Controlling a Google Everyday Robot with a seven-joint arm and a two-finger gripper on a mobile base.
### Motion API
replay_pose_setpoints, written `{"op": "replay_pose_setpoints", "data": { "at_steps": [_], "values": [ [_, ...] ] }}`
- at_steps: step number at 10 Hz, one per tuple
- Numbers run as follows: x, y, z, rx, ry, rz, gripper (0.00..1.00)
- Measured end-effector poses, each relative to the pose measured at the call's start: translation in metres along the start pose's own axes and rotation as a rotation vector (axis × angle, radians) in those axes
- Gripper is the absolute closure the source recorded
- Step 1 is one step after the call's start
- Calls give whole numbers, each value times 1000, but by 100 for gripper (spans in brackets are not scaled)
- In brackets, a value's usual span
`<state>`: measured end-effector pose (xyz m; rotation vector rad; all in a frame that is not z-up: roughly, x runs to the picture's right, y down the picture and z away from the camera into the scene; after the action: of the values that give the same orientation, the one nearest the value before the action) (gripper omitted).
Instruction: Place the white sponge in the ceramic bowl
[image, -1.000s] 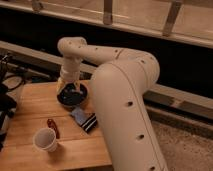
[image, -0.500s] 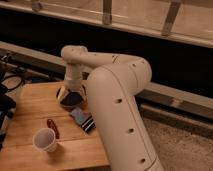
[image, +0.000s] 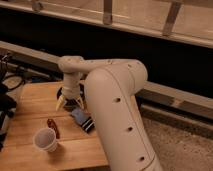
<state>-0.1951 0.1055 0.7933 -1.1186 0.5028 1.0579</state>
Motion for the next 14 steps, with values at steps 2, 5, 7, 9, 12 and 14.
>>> {"op": "replay_pose_setpoints", "data": {
  "at_steps": [2,5,7,9,12,14],
  "values": [
    [0,-6,-12,18,5,20,20],
    [0,-14,7,84,-9,70,20],
    [-5,-34,37,109,-30,114,20],
    [-10,-52,55,113,-50,147,20],
    [-17,-61,62,93,-75,160,20],
    [-23,-59,68,84,-68,148,24]
  ]
}}
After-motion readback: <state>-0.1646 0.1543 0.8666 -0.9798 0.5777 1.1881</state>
